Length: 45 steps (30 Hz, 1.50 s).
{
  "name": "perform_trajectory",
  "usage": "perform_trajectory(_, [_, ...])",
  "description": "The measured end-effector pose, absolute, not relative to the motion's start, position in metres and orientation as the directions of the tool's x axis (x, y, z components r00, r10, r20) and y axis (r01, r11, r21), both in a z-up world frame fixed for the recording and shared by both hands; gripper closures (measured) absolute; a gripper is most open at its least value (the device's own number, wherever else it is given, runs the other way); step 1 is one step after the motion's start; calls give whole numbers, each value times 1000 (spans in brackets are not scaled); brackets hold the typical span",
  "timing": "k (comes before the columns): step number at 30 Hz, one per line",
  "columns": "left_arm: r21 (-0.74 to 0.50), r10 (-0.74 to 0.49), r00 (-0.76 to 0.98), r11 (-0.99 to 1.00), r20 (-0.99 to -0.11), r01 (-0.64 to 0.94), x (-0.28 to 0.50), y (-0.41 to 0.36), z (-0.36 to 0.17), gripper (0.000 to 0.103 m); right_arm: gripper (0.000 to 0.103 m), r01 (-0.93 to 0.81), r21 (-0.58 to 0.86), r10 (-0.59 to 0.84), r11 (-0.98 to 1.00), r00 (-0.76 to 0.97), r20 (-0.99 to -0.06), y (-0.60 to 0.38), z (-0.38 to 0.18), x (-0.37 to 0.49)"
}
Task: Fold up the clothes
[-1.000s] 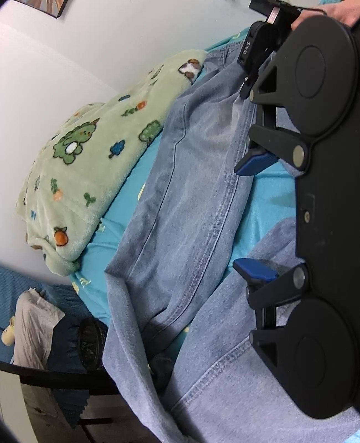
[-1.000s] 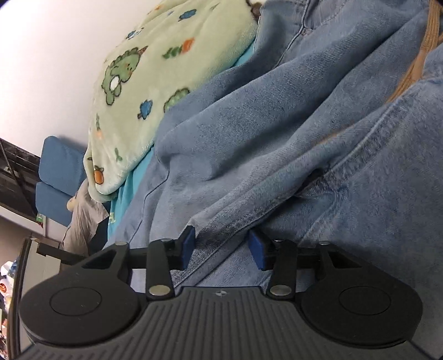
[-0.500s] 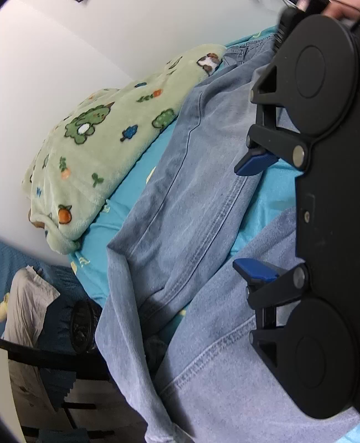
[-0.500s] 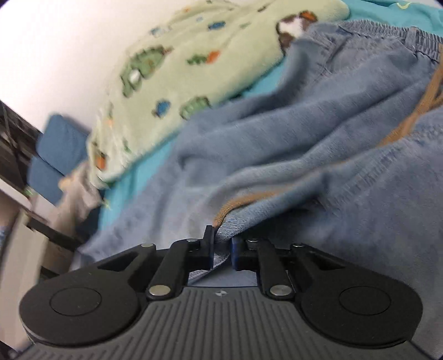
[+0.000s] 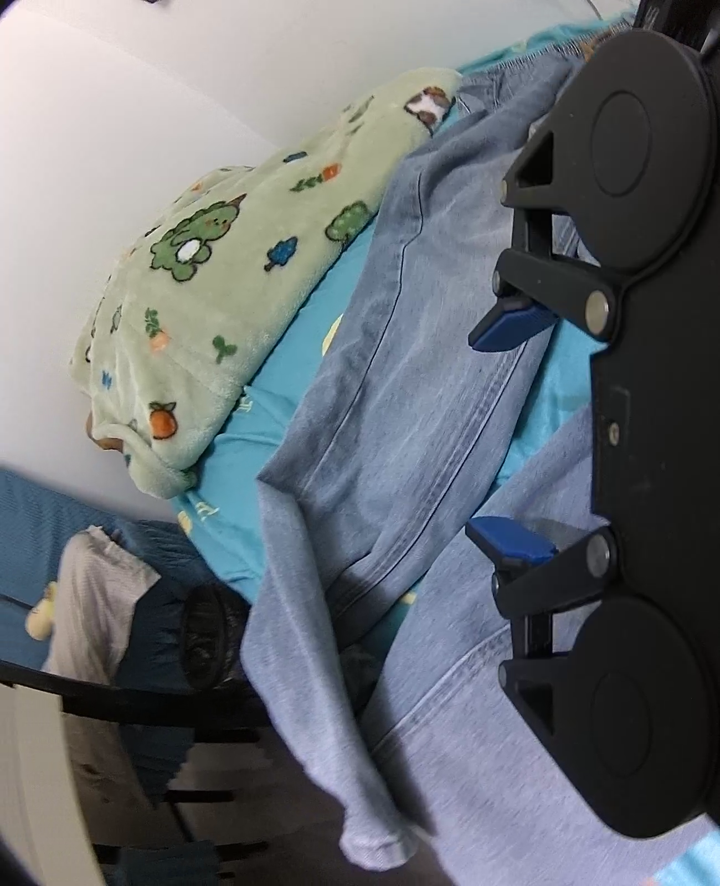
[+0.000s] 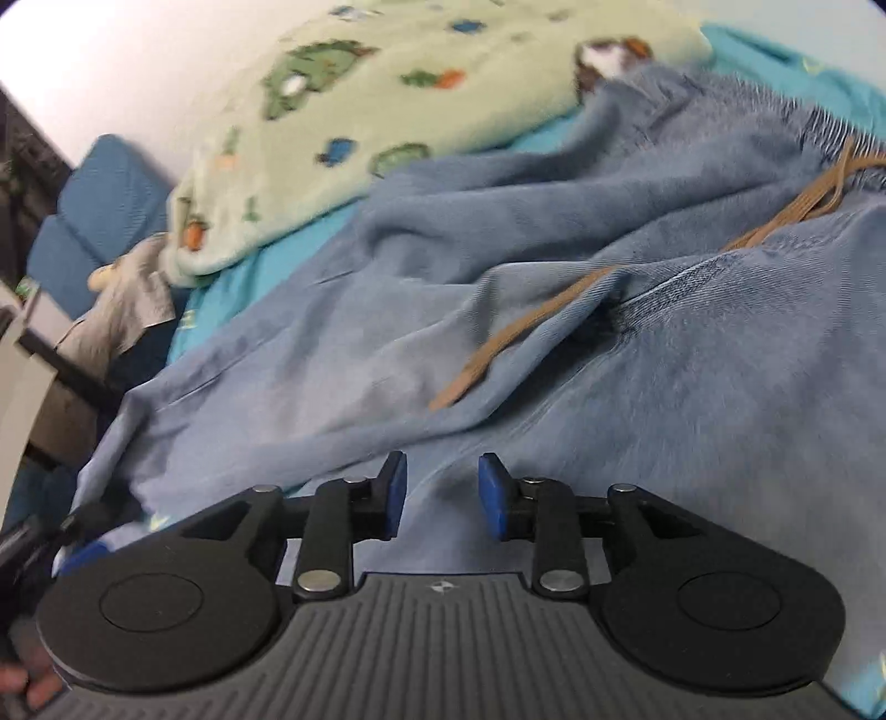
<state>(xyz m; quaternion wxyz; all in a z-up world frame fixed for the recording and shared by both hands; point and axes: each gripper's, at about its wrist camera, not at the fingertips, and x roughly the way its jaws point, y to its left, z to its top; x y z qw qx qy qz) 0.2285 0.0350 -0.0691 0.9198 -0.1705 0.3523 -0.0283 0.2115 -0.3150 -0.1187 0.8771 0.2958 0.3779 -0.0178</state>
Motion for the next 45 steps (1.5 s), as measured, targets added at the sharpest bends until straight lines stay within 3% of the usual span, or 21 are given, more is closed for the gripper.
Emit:
perform_trajectory(7, [-207, -86, 793, 977, -603, -52, 218, 28, -61, 40, 70, 167, 479, 206, 862, 748, -631, -273, -99, 168])
perform_trajectory(12, [-12, 60, 790, 996, -610, -84, 217, 22, -63, 40, 70, 65, 385, 207, 921, 755, -623, -253, -103, 176])
perform_trajectory(16, [44, 122, 774, 992, -621, -121, 230, 35, -62, 40, 70, 3, 341, 227, 940, 742, -631, -253, -112, 177])
perform_trajectory(23, [102, 200, 711, 979, -674, -179, 248, 68, -70, 41, 70, 8, 422, 277, 907, 743, -609, -262, -111, 181])
perform_trajectory(32, [272, 279, 714, 954, -642, -128, 247, 97, -70, 42, 69, 21, 508, 340, 861, 720, -605, -270, -116, 192])
perform_trajectory(40, [280, 343, 696, 937, -631, -208, 267, 144, -82, 43, 69, 36, 531, 349, 846, 717, -604, -274, -117, 190])
perform_trajectory(45, [239, 298, 704, 953, -645, -184, 276, 161, -85, 42, 69, 47, 528, 350, 848, 698, -625, -273, -123, 195])
